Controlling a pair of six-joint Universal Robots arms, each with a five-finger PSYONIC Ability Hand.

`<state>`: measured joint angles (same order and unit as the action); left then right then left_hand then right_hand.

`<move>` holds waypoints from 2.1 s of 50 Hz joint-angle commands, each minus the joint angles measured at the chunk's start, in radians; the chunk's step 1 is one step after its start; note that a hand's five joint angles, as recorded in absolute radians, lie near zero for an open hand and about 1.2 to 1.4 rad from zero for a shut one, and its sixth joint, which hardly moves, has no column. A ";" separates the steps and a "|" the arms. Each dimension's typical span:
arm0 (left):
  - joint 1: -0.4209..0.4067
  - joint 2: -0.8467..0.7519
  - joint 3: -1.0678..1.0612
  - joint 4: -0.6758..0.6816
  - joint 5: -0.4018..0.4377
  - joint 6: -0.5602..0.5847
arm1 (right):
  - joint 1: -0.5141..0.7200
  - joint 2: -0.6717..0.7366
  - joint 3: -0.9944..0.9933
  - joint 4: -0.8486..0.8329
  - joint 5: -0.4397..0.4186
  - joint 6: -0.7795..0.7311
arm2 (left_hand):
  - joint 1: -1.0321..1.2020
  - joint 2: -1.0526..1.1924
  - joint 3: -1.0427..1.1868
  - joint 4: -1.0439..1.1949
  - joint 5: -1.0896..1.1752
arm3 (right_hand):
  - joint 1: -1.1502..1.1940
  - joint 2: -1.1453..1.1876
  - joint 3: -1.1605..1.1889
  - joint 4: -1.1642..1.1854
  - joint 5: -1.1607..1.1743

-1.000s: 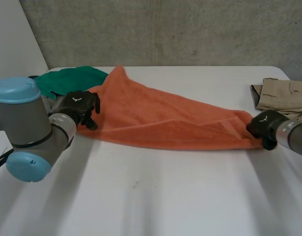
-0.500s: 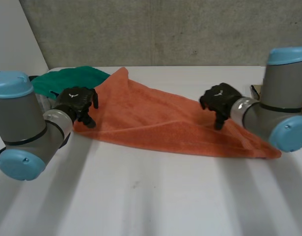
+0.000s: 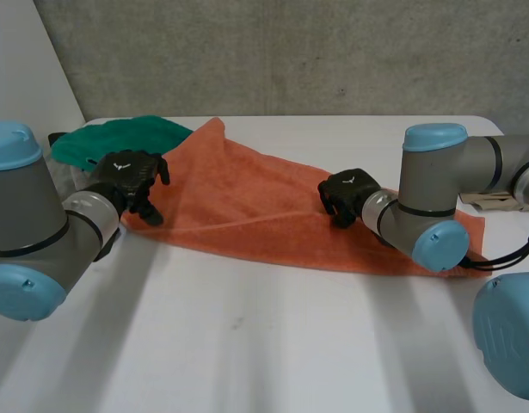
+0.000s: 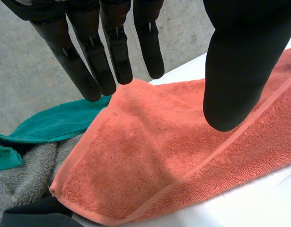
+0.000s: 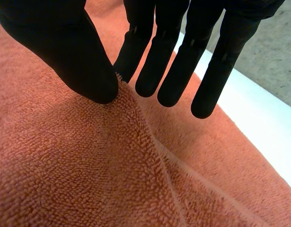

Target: Fold the laundry.

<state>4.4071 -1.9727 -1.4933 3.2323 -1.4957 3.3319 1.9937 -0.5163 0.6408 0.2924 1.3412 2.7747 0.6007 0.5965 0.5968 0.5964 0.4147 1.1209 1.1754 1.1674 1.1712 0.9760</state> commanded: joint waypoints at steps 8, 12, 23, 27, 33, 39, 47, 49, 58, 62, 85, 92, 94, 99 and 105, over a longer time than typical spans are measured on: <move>0.037 -0.080 0.031 0.020 0.055 0.009 | -0.012 -0.273 0.023 0.289 -0.034 0.063 | -0.143 -0.139 -0.139 -0.139 -0.132 | 0.275 0.221 0.229 0.225 0.246; 0.044 -0.136 0.062 0.029 0.068 0.027 | -0.023 -0.443 0.133 0.323 -0.076 0.065 | -0.319 -0.315 -0.315 -0.315 -0.308 | 0.275 0.221 0.229 0.225 0.246; 0.055 -0.288 0.160 0.053 0.075 0.143 | -0.021 -0.774 0.442 0.249 -0.194 0.100 | -0.223 -0.219 -0.219 -0.219 -0.212 | 0.275 0.221 0.229 0.225 0.246; 0.041 -0.354 0.214 0.061 0.061 0.173 | -0.023 -0.840 0.502 0.218 -0.223 0.150 | -0.126 -0.122 -0.122 -0.122 -0.115 | 0.275 0.221 0.229 0.225 0.246; 0.014 -0.420 0.275 0.046 0.012 0.212 | -0.042 -0.935 0.563 0.191 -0.232 0.223 | 0.597 0.601 0.601 0.601 0.608 | 0.275 0.221 0.229 0.225 0.246; 0.002 -0.381 0.252 0.032 -0.037 0.225 | -0.092 -0.950 0.588 0.143 -0.224 0.230 | 0.796 0.800 0.800 0.800 0.807 | 0.275 0.221 0.229 0.225 0.246; 0.008 0.010 0.052 0.050 -0.012 0.169 | -0.161 -0.887 0.605 0.168 -0.208 0.106 | 0.796 0.800 0.800 0.800 0.807 | 0.275 0.221 0.229 0.225 0.246; 0.006 0.082 0.009 0.053 0.012 0.152 | -0.165 -0.874 0.611 0.191 -0.203 0.074 | 0.796 0.800 0.800 0.800 0.807 | 0.275 0.221 0.229 0.225 0.246; 0.003 0.236 -0.142 0.070 0.104 0.132 | -0.164 -0.731 0.677 0.287 -0.195 -0.141 | 0.796 0.800 0.800 0.800 0.807 | 0.133 0.078 0.086 0.082 0.103; 0.023 0.215 -0.153 0.070 0.094 0.159 | -0.161 -0.638 0.633 0.219 -0.171 -0.168 | 0.796 0.800 0.800 0.800 0.807 | -0.374 -0.429 -0.421 -0.425 -0.404; 0.067 0.276 -0.205 0.061 0.089 0.166 | 0.051 -0.240 0.264 0.277 0.016 -0.043 | 0.796 0.800 0.800 0.800 0.807 | -0.624 -0.678 -0.670 -0.674 -0.653; 0.069 0.249 -0.168 0.083 0.089 0.170 | 0.074 -0.199 0.246 0.235 0.030 -0.004 | 0.796 0.800 0.800 0.800 0.807 | 0.274 0.219 0.227 0.224 0.244; 0.066 0.230 -0.141 0.096 0.091 0.170 | 0.068 -0.202 0.214 0.212 0.055 -0.007 | 0.796 0.800 0.800 0.800 0.807 | 0.275 0.221 0.229 0.225 0.246; 0.049 0.169 -0.010 0.124 0.072 0.176 | 0.036 -0.275 0.090 0.128 0.162 -0.053 | 0.796 0.800 0.800 0.800 0.807 | 0.275 0.221 0.229 0.225 0.246; -0.002 0.074 0.371 0.202 -0.097 0.207 | -0.044 -0.444 -0.041 -0.242 0.239 -0.078 | 0.796 0.800 0.800 0.800 0.807 | 0.275 0.221 0.229 0.225 0.246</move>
<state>4.4523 -1.8028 -1.4898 3.3592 -1.4332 3.5128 2.0279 -0.7951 0.7328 0.3963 1.4939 2.7271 1.1707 1.1984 1.1899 1.1969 0.9824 1.0950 1.1726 1.1854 1.1911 0.9739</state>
